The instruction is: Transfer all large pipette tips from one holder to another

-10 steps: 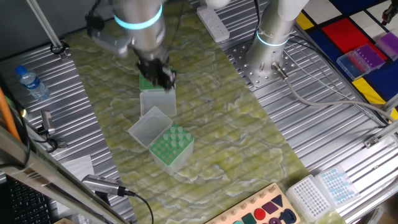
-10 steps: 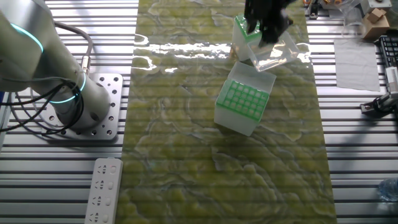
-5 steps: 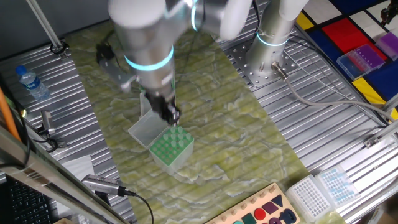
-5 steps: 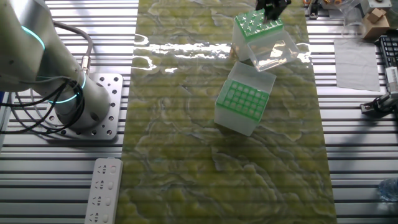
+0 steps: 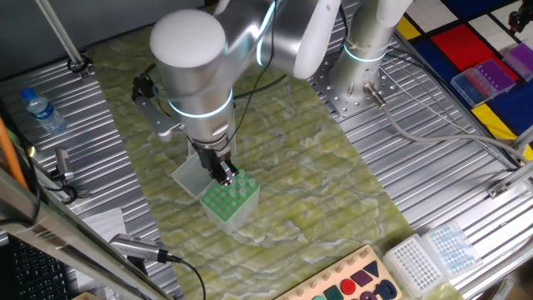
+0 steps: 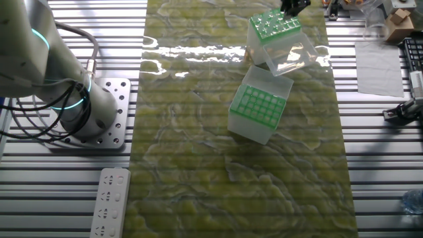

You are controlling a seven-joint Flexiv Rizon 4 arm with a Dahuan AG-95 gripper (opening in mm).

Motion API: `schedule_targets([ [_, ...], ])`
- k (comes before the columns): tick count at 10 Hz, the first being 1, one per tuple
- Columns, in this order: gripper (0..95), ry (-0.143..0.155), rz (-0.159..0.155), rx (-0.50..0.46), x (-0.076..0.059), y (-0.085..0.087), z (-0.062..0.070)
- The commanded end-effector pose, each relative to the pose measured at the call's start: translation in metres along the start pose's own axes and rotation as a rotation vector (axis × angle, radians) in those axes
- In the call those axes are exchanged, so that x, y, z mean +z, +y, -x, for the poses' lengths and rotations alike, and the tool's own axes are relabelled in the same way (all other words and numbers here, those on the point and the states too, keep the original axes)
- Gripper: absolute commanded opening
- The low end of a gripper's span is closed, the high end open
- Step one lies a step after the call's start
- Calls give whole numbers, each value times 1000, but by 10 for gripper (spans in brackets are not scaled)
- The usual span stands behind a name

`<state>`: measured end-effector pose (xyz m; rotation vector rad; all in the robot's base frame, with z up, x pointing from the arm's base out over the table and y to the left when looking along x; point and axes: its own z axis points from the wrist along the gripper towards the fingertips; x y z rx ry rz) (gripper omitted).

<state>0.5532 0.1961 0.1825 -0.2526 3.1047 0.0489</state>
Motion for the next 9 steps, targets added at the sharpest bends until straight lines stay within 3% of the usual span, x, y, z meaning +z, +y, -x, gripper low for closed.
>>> schedule_targets([
  [1, 190, -7, -1, 11, 4, 0, 4],
  [5, 190, -15, -8, 9, 16, -1, 6],
  [6, 380, -15, -9, 10, 18, -1, 6],
  [8, 380, -19, -11, 13, 21, -2, 5],
  [9, 190, -21, -11, 15, 23, -2, 4],
])
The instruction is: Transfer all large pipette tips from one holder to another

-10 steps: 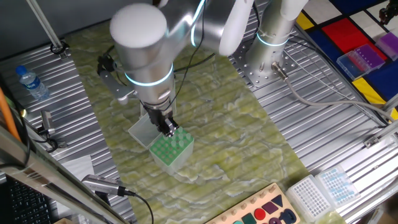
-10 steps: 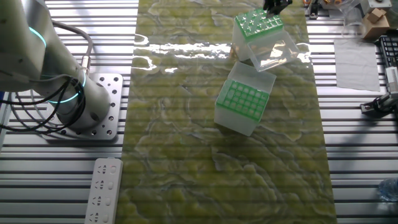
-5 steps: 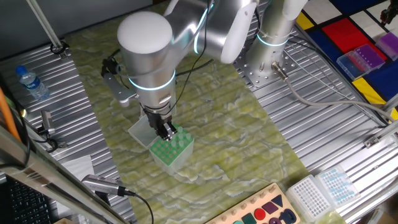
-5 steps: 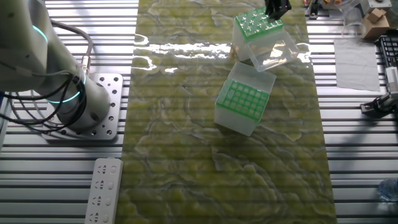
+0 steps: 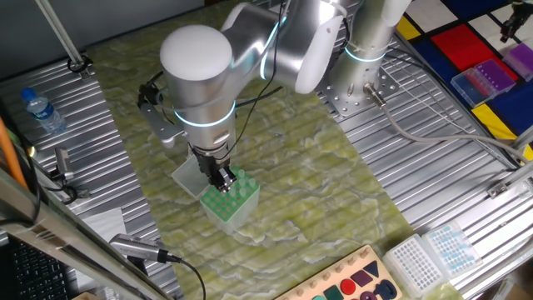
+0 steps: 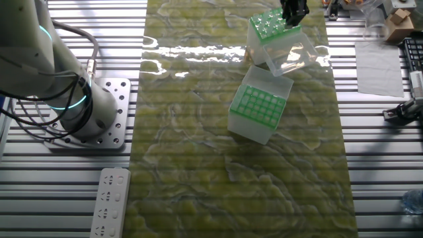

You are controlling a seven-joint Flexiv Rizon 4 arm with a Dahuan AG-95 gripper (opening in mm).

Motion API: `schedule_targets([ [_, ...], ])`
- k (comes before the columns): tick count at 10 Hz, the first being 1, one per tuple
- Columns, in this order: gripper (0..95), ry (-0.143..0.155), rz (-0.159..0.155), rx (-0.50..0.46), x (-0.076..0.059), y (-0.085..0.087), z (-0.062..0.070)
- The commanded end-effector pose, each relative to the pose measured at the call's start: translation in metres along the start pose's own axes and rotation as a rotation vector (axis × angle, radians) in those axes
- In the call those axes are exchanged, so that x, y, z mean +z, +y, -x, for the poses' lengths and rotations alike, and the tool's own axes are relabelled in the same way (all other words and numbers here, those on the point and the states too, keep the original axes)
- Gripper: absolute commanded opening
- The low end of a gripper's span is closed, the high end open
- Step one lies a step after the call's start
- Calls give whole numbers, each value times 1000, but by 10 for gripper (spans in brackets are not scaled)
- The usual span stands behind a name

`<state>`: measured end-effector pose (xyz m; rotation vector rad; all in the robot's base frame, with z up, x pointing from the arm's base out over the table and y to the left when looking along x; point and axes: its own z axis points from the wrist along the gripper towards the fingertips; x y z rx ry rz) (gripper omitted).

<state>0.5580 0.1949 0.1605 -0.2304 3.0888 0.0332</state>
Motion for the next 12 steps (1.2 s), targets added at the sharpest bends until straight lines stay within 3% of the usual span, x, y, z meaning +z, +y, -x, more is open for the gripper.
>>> schedule_targets([
  [1, 190, -4, 0, 2, 3, 0, 0],
  [9, 190, -14, -1, -1, 8, -2, -8],
  [10, 0, -14, -1, 2, 8, -2, -8],
  [12, 0, -12, 0, 5, 8, -2, -8],
])
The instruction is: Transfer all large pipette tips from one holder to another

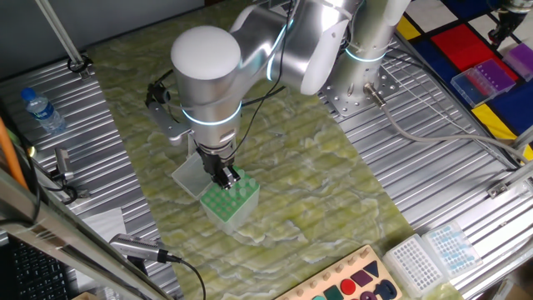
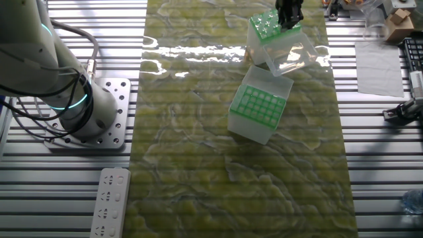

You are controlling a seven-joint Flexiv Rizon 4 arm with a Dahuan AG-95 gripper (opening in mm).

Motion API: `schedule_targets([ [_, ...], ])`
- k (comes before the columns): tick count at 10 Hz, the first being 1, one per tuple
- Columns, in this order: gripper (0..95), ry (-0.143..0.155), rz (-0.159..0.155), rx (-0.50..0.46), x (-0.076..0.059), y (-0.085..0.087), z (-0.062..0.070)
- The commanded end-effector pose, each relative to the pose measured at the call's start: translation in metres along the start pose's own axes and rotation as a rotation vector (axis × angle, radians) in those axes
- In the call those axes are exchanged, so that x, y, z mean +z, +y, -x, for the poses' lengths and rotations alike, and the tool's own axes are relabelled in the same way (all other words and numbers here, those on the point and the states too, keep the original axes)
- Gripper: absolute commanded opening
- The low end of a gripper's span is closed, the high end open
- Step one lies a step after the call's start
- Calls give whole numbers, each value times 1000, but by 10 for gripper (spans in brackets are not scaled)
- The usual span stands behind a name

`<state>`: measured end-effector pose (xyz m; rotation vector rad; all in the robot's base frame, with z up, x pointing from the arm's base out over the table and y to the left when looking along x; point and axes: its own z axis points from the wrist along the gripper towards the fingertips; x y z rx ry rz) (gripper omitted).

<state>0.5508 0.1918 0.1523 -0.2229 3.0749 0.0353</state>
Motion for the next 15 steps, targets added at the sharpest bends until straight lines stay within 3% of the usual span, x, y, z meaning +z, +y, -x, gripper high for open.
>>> schedule_targets([
  [1, 0, 5, 0, 3, -2, 0, 0],
  [5, 0, 23, 2, -2, -41, 6, 8],
  [6, 0, 31, 3, -7, -63, 10, 9],
  [7, 0, 35, 2, -8, -69, 11, 10],
  [9, 0, 49, 7, -23, -101, 12, 9],
  [12, 0, 73, 9, -50, -135, 8, 15],
  [13, 0, 85, 15, -65, -153, 2, 17],
  [15, 0, 103, 12, -91, -167, -4, 18],
])
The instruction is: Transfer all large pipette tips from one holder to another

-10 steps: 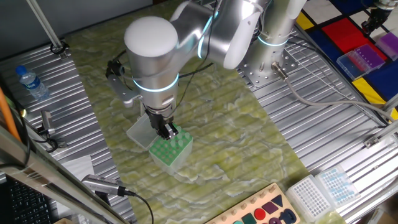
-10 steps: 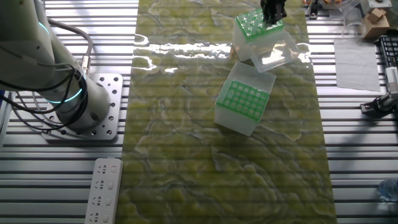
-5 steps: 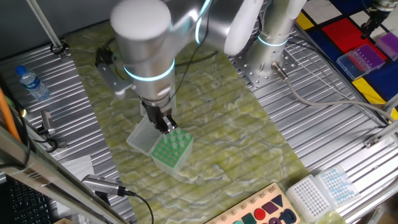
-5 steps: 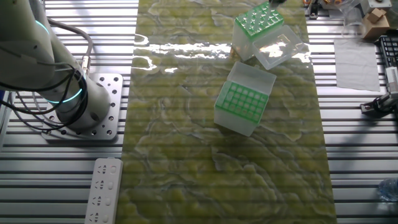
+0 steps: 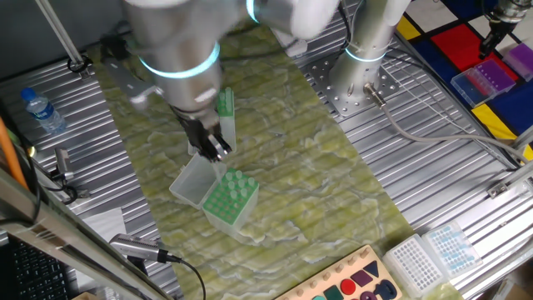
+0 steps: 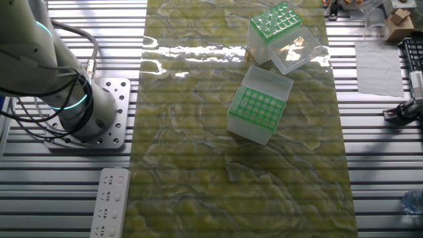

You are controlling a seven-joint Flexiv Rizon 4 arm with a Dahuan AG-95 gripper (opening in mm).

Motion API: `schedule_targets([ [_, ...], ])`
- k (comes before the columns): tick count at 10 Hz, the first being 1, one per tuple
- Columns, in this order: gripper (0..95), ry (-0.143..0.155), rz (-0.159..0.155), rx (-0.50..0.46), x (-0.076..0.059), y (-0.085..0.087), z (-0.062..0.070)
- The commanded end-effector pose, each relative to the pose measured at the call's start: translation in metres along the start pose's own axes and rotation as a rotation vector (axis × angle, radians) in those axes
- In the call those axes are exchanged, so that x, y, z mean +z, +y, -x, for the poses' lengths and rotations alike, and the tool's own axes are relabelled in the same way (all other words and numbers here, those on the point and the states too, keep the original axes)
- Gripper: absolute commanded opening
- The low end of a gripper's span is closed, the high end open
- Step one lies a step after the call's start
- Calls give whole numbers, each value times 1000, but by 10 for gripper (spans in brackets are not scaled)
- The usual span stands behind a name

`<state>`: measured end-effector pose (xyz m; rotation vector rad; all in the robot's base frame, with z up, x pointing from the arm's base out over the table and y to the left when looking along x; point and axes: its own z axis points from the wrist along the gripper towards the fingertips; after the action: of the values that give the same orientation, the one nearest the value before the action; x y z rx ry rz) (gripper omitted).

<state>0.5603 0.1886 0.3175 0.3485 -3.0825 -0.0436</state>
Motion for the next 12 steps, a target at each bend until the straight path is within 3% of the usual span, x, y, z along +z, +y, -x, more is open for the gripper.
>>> schedule_targets([
  [1, 0, 29, -7, -61, -9, -10, -5],
  [3, 0, 98, -59, -232, -21, -42, -21],
  [5, 0, 121, -83, -307, -23, -71, -37],
  [8, 0, 139, -87, -407, -15, -115, -64],
  [12, 0, 161, -107, -504, 3, -143, -95],
])
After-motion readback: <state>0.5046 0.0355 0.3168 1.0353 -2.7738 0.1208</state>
